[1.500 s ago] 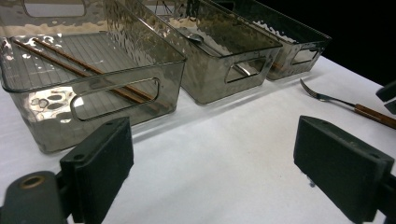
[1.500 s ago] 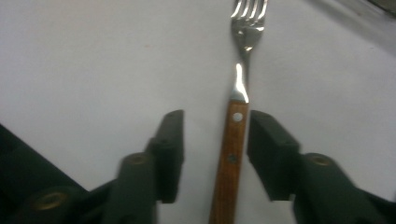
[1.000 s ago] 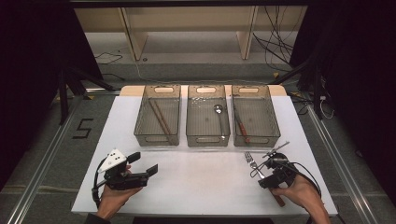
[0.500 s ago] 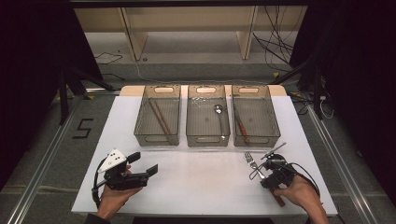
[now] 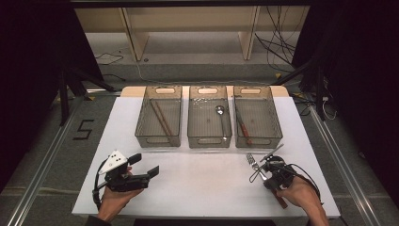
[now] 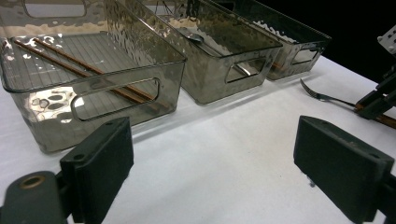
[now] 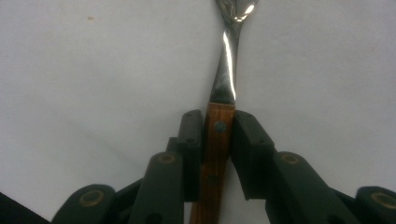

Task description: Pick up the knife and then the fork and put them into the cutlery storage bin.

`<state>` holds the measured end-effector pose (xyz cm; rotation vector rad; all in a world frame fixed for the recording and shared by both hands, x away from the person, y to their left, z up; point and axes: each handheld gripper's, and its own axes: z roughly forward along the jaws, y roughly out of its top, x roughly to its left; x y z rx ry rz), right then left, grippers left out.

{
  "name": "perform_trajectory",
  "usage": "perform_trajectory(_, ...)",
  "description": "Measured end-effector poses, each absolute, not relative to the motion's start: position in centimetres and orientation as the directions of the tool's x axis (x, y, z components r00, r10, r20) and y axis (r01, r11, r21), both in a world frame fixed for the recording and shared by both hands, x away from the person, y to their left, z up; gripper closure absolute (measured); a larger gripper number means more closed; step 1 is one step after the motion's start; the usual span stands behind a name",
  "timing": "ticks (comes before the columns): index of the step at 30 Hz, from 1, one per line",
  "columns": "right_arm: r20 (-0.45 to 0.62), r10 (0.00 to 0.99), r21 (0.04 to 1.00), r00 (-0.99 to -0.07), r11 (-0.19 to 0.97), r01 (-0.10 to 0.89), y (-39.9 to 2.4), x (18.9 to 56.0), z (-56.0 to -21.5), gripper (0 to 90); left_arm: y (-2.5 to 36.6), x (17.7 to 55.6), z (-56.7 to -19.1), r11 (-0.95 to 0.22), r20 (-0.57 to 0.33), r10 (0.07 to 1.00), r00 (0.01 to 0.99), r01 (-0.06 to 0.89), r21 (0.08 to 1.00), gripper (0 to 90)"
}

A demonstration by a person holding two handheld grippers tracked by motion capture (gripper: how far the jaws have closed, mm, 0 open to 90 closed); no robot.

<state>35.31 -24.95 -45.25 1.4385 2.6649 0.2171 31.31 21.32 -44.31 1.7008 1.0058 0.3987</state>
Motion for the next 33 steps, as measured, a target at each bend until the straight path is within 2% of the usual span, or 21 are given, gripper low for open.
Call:
perform_trajectory(13, -0.024, 0.82, 0.196, -0.573, 0.565, 0.801, -24.8, 35.1, -44.8, 77.6, 21.3, 31.4, -44.3, -0.065, -0.218, 0.782, 0.584, 0.425, 0.903, 11.5)
perform_trajectory(33, -0.011, 0.798, 0.374, -0.603, 0.562, 0.737, -24.7, 35.4, -40.8, 77.6, 21.4, 31.4, -44.3, -0.066, -0.217, 0.783, 0.583, 0.424, 0.903, 11.5)
